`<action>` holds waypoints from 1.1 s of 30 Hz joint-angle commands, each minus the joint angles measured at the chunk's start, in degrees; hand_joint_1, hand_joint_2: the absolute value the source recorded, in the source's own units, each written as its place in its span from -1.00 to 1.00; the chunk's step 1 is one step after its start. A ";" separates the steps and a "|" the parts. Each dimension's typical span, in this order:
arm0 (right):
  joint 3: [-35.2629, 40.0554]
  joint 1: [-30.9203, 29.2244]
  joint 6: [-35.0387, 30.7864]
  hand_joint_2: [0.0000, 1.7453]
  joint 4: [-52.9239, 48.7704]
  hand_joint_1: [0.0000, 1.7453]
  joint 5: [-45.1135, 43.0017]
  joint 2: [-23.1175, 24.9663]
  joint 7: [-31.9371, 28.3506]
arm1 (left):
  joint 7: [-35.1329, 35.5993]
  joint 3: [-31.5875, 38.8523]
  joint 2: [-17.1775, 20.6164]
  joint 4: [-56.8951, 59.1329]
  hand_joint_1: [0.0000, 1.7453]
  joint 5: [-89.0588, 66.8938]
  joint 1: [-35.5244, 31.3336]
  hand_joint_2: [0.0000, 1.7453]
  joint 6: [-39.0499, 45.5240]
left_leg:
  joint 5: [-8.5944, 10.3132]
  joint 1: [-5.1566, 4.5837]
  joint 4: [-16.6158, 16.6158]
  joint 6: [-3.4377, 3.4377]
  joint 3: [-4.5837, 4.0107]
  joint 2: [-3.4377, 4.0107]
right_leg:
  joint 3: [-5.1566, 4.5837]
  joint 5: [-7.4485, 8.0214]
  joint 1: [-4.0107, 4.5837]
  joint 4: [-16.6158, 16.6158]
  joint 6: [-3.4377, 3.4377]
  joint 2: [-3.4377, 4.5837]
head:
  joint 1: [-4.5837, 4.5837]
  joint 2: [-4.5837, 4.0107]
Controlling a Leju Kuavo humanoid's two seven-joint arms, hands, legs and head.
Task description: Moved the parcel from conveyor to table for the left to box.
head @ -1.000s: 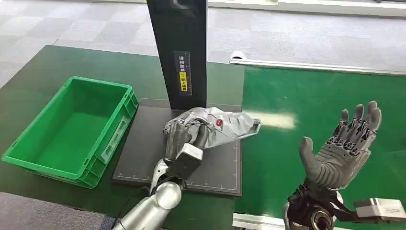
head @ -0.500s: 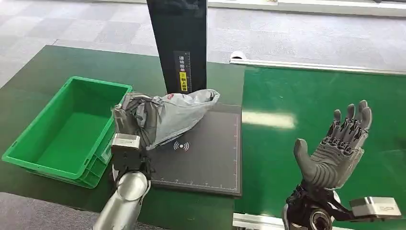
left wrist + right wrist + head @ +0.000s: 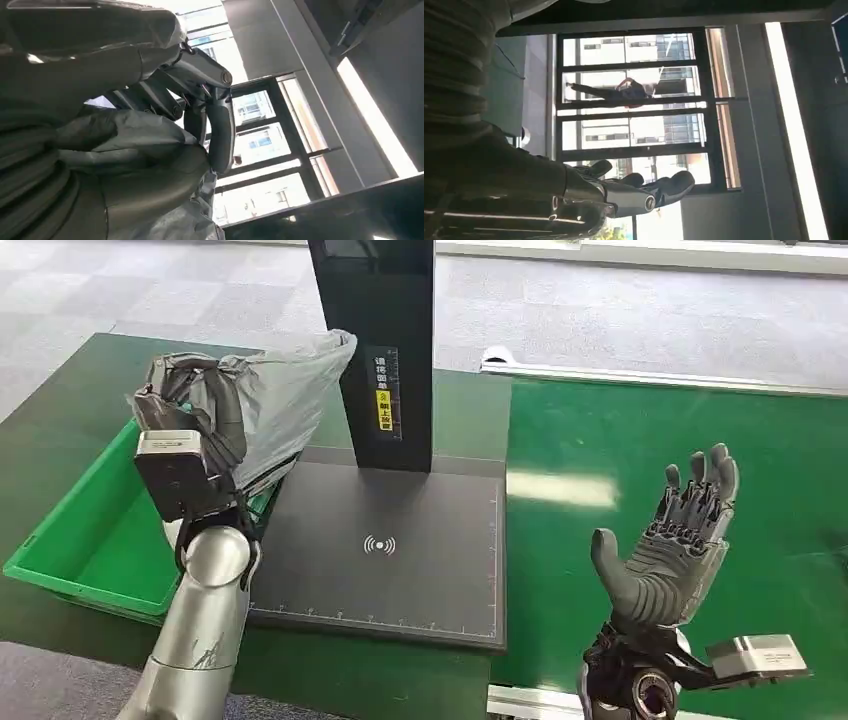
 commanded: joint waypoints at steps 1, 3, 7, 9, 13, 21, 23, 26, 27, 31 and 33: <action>1.36 -3.25 0.66 1.00 5.61 -1.00 -0.87 -1.21 0.05 | 2.36 4.20 2.77 3.15 1.00 -0.11 -9.83 1.00 0.28 | 0.06 0.05 0.06 0.01 -0.10 0.08 | -0.13 0.09 0.06 0.05 -0.05 0.09 | 0.00 0.00; 1.43 -3.41 0.49 1.00 5.78 -1.00 -1.09 -1.43 0.04 | 6.01 6.32 2.33 4.01 1.00 4.52 -12.68 1.00 -4.06 | 0.07 0.06 0.09 0.00 -0.16 0.05 | -0.17 0.10 0.07 0.07 -0.05 0.06 | 0.00 0.00; 1.64 -3.22 0.19 1.00 5.38 -1.00 -1.21 -1.79 0.21 | 7.12 11.14 2.44 8.73 1.00 9.42 -16.95 1.00 -7.25 | 0.10 0.06 0.03 0.01 -0.07 -0.01 | -0.09 0.10 0.06 0.01 -0.04 0.00 | 0.02 0.00; 1.79 -3.24 0.09 1.00 5.52 -1.00 -1.25 -1.88 0.38 | 6.78 12.64 3.56 10.09 1.00 9.12 -18.19 1.00 -6.19 | 0.11 0.05 0.02 0.01 -0.04 0.04 | -0.06 0.10 0.06 -0.01 -0.04 0.05 | 0.02 0.02; 1.95 -2.91 -0.24 1.00 5.55 -1.00 -1.44 -2.00 0.69 | 6.44 19.11 7.36 19.12 1.00 8.49 -22.51 1.00 -2.10 | 0.07 0.02 -0.02 -0.02 0.08 0.13 | 0.01 0.05 0.02 0.03 -0.05 0.11 | 0.00 0.00; 2.22 -1.70 -1.09 1.00 6.20 -1.00 -2.68 -2.82 0.64 | 2.76 29.22 15.90 40.55 1.00 7.62 -33.42 1.00 2.30 | 0.08 0.08 0.00 -0.04 0.03 0.17 | -0.06 0.07 0.09 0.05 -0.06 0.15 | 0.00 0.00; 2.21 -1.63 -1.10 1.00 6.21 -1.00 -2.72 -2.82 0.61 | 2.56 29.28 15.93 40.76 1.00 7.67 -33.42 1.00 2.32 | 0.12 0.10 -0.05 -0.06 0.06 0.14 | -0.03 0.08 0.11 0.00 -0.06 0.11 | 0.00 0.00; 2.24 -1.70 -1.10 1.00 6.18 -1.00 -2.71 -2.81 0.63 | 2.33 29.27 15.61 40.72 1.00 7.66 -33.33 1.00 2.50 | 0.13 0.10 -0.03 -0.04 0.03 0.07 | -0.02 0.06 0.11 -0.01 -0.03 0.04 | 0.00 0.00; 2.27 -1.77 -1.10 1.00 6.15 -1.00 -2.70 -2.80 0.64 | 2.19 29.24 15.33 40.67 1.00 7.63 -33.32 1.00 2.68 | 0.13 0.10 -0.01 -0.06 -0.01 0.04 | -0.04 0.05 0.11 0.02 -0.03 0.01 | 0.02 0.00; 2.27 -1.77 -1.10 1.00 6.15 -1.00 -2.70 -2.80 0.64 | 2.19 29.24 15.33 40.67 1.00 7.63 -33.32 1.00 2.68 | 0.14 0.10 -0.02 -0.04 -0.05 0.05 | -0.04 0.08 0.12 -0.02 -0.04 0.03 | 0.02 0.00; 2.27 -1.77 -1.10 1.00 6.15 -1.00 -2.70 -2.80 0.64 | 2.19 29.24 15.33 40.67 1.00 7.63 -33.32 1.00 2.68 | 0.19 0.09 -0.07 -0.02 -0.05 0.00 | -0.03 0.11 0.11 -0.06 -0.04 0.00 | 0.02 0.00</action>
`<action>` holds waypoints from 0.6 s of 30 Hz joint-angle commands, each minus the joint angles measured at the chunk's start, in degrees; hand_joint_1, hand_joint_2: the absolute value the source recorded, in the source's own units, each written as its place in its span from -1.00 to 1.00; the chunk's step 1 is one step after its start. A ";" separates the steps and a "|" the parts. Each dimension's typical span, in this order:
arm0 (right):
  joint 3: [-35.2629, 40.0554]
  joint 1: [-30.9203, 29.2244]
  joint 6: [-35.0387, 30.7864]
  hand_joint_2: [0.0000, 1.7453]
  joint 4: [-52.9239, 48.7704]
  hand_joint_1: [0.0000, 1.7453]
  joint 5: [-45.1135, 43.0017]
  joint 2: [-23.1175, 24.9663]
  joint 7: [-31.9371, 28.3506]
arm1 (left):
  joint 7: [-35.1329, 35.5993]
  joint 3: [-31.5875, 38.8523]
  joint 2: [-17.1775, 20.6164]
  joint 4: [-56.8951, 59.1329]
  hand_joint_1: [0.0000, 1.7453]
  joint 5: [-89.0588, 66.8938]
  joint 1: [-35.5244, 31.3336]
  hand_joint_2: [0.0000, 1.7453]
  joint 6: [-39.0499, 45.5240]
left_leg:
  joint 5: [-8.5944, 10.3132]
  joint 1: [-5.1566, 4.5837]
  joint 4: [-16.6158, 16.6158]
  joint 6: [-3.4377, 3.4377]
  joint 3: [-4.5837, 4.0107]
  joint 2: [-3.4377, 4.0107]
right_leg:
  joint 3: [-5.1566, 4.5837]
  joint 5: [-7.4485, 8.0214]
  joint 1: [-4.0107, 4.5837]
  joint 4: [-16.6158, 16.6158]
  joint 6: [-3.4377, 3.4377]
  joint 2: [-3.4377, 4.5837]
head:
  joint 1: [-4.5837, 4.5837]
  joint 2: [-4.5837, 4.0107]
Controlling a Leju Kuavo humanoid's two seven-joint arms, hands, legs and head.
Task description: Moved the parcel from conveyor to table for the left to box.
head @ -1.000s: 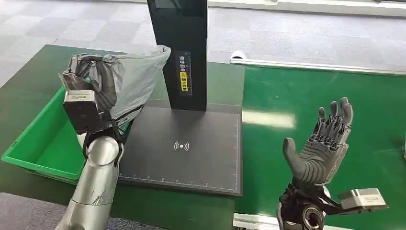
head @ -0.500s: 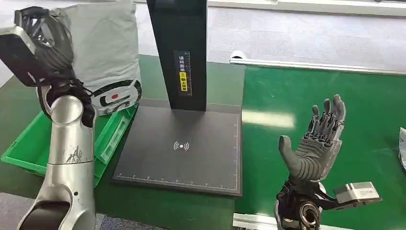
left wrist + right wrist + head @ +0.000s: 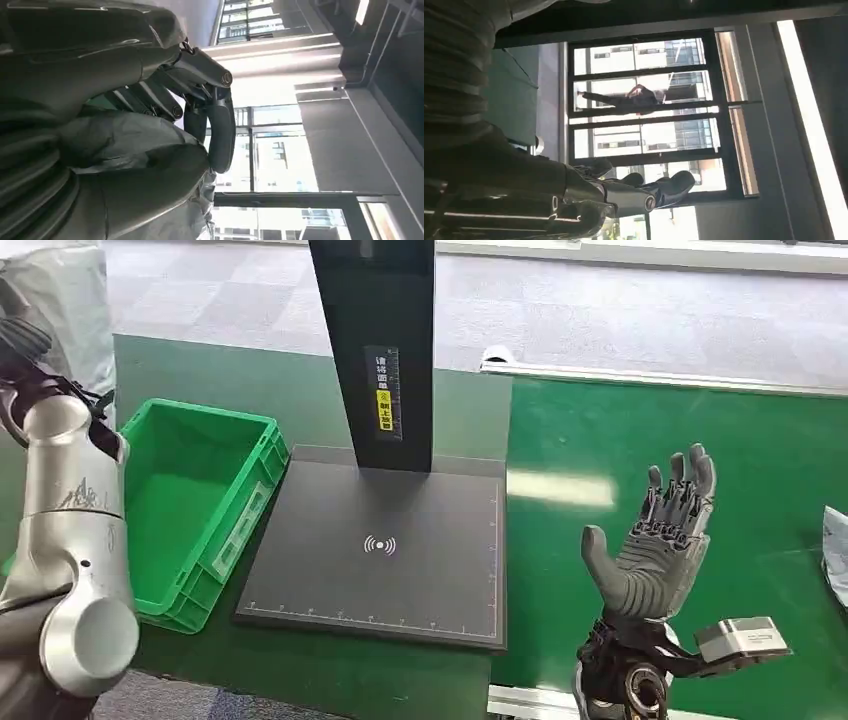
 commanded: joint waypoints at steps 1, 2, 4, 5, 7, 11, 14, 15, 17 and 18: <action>0.74 -0.91 -0.29 1.00 2.98 -1.00 -0.16 -1.38 -0.06 | -0.06 2.31 0.69 7.11 1.00 0.00 -3.81 1.00 0.21 | 0.02 0.03 0.01 0.03 -0.02 -0.03 | 0.01 0.03 0.04 -0.02 -0.02 -0.02 | 0.00 0.00; 0.74 -0.91 -0.29 1.00 2.98 -1.00 -0.16 -1.38 -0.06 | -0.06 2.31 0.69 7.11 1.00 0.00 -3.81 1.00 0.21 | 0.07 0.05 -0.04 0.04 0.00 -0.06 | 0.03 0.07 0.06 -0.09 -0.03 -0.05 | 0.00 0.00; 0.74 -0.91 -0.29 1.00 2.98 -1.00 -0.16 -1.38 -0.06 | -0.06 2.31 0.69 7.11 1.00 0.00 -3.81 1.00 0.21 | 0.05 0.04 0.00 0.02 -0.04 -0.06 | -0.01 0.05 0.05 -0.04 -0.03 -0.04 | 0.00 0.00; 0.74 -0.91 -0.29 1.00 2.98 -1.00 -0.16 -1.38 -0.06 | -0.06 2.31 0.69 7.11 1.00 0.00 -3.81 1.00 0.21 | 0.04 0.03 -0.01 0.02 -0.03 -0.04 | -0.02 0.04 0.04 -0.03 -0.02 -0.02 | -0.02 0.00; 0.79 -0.90 -0.30 1.00 2.96 -1.00 -0.16 -1.41 -0.06 | 0.05 2.18 0.75 7.43 1.00 -0.32 -3.88 1.00 0.66 | 0.04 0.05 0.00 0.03 -0.03 -0.05 | -0.02 0.04 0.05 -0.04 -0.02 -0.03 | 0.00 0.00; 1.09 -0.99 -0.49 1.00 3.24 -1.00 -0.35 -1.57 -0.02 | -1.22 2.69 2.63 11.69 1.00 0.45 -3.13 1.00 0.90 | 0.01 0.03 -0.03 0.04 0.03 0.02 | 0.01 0.04 0.04 -0.05 -0.01 0.04 | 0.00 0.00; 1.36 -1.12 -0.66 1.00 3.57 -1.00 -0.47 -1.66 0.06 | -2.75 3.22 3.24 14.34 1.00 1.80 -2.01 1.00 0.09 | 0.01 0.01 -0.06 0.03 0.10 0.03 | 0.06 0.03 0.01 -0.06 -0.01 0.05 | -0.02 0.00; 1.37 -1.13 -0.74 1.00 3.63 -1.00 -0.52 -1.68 0.12 | -2.57 3.02 3.31 15.02 -0.84 1.95 -1.88 1.00 -0.92 | 0.05 0.01 -0.12 0.04 0.11 0.06 | 0.07 0.07 0.02 -0.12 -0.01 0.08 | 0.02 0.00; 1.45 -1.23 -0.76 1.00 3.89 -1.00 -0.53 -1.71 0.14 | -2.70 2.91 3.24 15.20 -1.00 2.15 -1.41 1.00 -1.56 | 0.03 0.01 -0.08 0.03 0.09 0.00 | 0.07 0.03 0.01 -0.08 -0.01 0.02 | 0.02 0.00; 1.59 -1.41 -0.76 1.00 4.22 -1.00 -0.53 -1.78 0.13 | -3.08 2.96 3.24 14.71 -1.00 2.58 -0.96 1.00 -2.11 | 0.11 0.02 -0.21 0.06 0.14 -0.01 | 0.13 0.12 0.03 -0.22 -0.01 0.02 | 0.00 0.00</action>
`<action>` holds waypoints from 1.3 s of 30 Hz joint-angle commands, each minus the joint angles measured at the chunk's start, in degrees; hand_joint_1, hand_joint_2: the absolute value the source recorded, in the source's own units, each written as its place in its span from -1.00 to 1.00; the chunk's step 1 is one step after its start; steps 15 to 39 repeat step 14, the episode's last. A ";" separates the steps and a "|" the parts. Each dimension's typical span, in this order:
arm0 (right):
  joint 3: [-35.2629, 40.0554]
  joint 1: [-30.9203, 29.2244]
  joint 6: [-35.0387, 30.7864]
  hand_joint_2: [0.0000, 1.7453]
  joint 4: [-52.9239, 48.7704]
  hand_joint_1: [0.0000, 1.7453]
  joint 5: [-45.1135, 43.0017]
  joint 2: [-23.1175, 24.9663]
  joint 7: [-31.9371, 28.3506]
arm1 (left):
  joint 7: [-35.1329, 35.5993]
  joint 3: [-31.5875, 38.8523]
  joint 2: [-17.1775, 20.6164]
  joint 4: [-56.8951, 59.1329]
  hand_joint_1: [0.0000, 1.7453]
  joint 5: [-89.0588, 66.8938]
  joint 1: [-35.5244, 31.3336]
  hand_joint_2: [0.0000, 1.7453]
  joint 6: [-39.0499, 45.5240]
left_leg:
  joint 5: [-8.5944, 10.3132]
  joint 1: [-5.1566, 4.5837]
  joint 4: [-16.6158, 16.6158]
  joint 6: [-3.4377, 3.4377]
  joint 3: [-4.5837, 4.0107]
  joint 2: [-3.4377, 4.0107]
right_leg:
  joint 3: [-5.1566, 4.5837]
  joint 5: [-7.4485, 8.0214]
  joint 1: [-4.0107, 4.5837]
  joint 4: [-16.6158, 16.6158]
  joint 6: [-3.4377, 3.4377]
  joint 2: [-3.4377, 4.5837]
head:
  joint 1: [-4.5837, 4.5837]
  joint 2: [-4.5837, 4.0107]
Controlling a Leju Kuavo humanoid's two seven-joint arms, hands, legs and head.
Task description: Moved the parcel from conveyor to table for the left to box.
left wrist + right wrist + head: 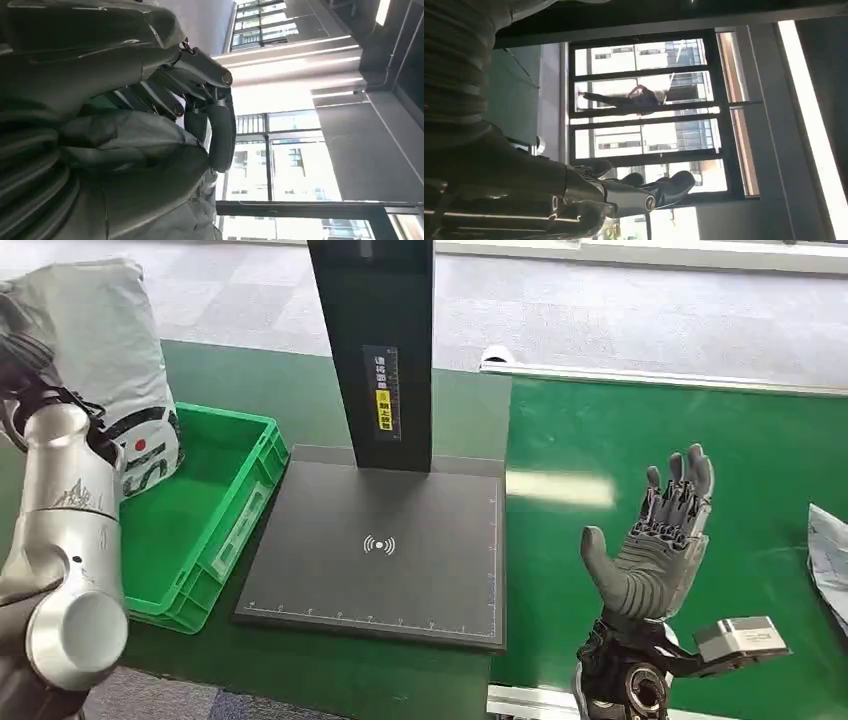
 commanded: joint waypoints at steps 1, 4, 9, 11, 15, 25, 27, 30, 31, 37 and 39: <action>1.41 -1.47 -0.59 1.00 3.98 -1.00 -0.31 -1.44 0.13 | -1.10 1.21 1.40 8.01 -1.00 1.35 -0.23 1.00 -2.72 | 0.04 0.00 -0.09 0.04 0.09 0.00 | 0.09 0.05 0.01 -0.10 0.00 0.02 | -0.02 0.00; 1.94 -2.07 -0.57 1.00 5.00 -1.00 0.14 -1.81 0.47 | 0.27 0.71 1.60 8.42 -1.00 0.81 -0.30 1.00 -2.94 | 0.02 0.01 -0.05 0.04 0.04 0.05 | 0.04 0.05 0.02 -0.07 0.00 0.06 | -0.02 0.00; 1.98 -2.19 -0.74 1.00 5.44 -1.00 0.00 -1.93 0.65 | 0.25 0.95 2.32 9.94 -1.00 0.86 -0.48 1.00 -3.02 | 0.03 0.02 -0.07 0.04 0.07 0.01 | 0.08 0.05 0.03 -0.09 -0.01 0.03 | -0.02 0.00; 2.06 -2.04 -0.84 1.00 5.31 -1.00 -0.14 -1.93 0.84 | -0.07 1.09 2.39 10.09 -1.00 1.02 -0.48 1.00 -3.06 | 0.05 0.01 -0.07 0.04 0.05 0.01 | 0.05 0.06 0.01 -0.09 -0.01 0.03 | -0.02 0.00; 2.23 -1.76 -0.96 1.00 5.24 -1.00 -0.29 -1.91 1.07 | 0.06 0.97 2.27 9.51 -1.00 0.98 -0.01 1.00 -3.12 | 0.02 0.01 -0.03 0.03 0.02 0.02 | 0.03 0.04 0.02 -0.06 0.00 0.04 | 0.00 0.00; 2.23 -1.76 -0.96 1.00 5.24 -1.00 -0.29 -1.91 1.07 | 0.06 0.97 2.27 9.51 -1.00 0.98 -0.01 1.00 -3.12 | 0.02 0.01 -0.03 0.03 0.02 0.02 | 0.03 0.04 0.02 -0.06 0.00 0.04 | 0.00 0.00; 2.23 -1.76 -0.96 1.00 5.24 -1.00 -0.29 -1.91 1.07 | 0.06 0.97 2.27 9.51 -1.00 0.98 -0.01 1.00 -3.12 | 0.02 0.01 -0.03 0.03 0.02 0.02 | 0.03 0.04 0.02 -0.06 0.00 0.04 | 0.00 0.00; 2.23 -1.76 -0.96 1.00 5.24 -1.00 -0.29 -1.91 1.07 | 0.06 0.97 2.27 9.51 -1.00 0.98 -0.01 1.00 -3.12 | 0.02 0.01 -0.03 0.03 0.02 0.02 | 0.03 0.04 0.02 -0.06 0.00 0.04 | 0.00 0.00; 2.23 -1.76 -0.96 1.00 5.24 -1.00 -0.29 -1.91 1.07 | 0.06 0.97 2.27 9.51 -1.00 0.98 -0.01 1.00 -3.12 | 0.02 0.01 -0.03 0.03 0.02 0.02 | 0.03 0.04 0.02 -0.06 0.00 0.04 | 0.00 0.00; 2.23 -1.76 -0.96 1.00 5.24 -1.00 -0.29 -1.91 1.07 | 0.06 0.97 2.27 9.51 -1.00 0.98 -0.01 1.00 -3.12 | 0.02 0.01 -0.03 0.03 0.02 0.02 | 0.03 0.04 0.02 -0.06 0.00 0.04 | 0.00 0.00; 2.23 -1.76 -0.96 1.00 5.24 -1.00 -0.29 -1.91 1.07 | 0.06 0.97 2.27 9.51 -1.00 0.98 -0.01 1.00 -3.12 | 0.02 0.01 -0.03 0.03 0.02 0.02 | 0.03 0.04 0.02 -0.06 0.00 0.04 | 0.00 0.00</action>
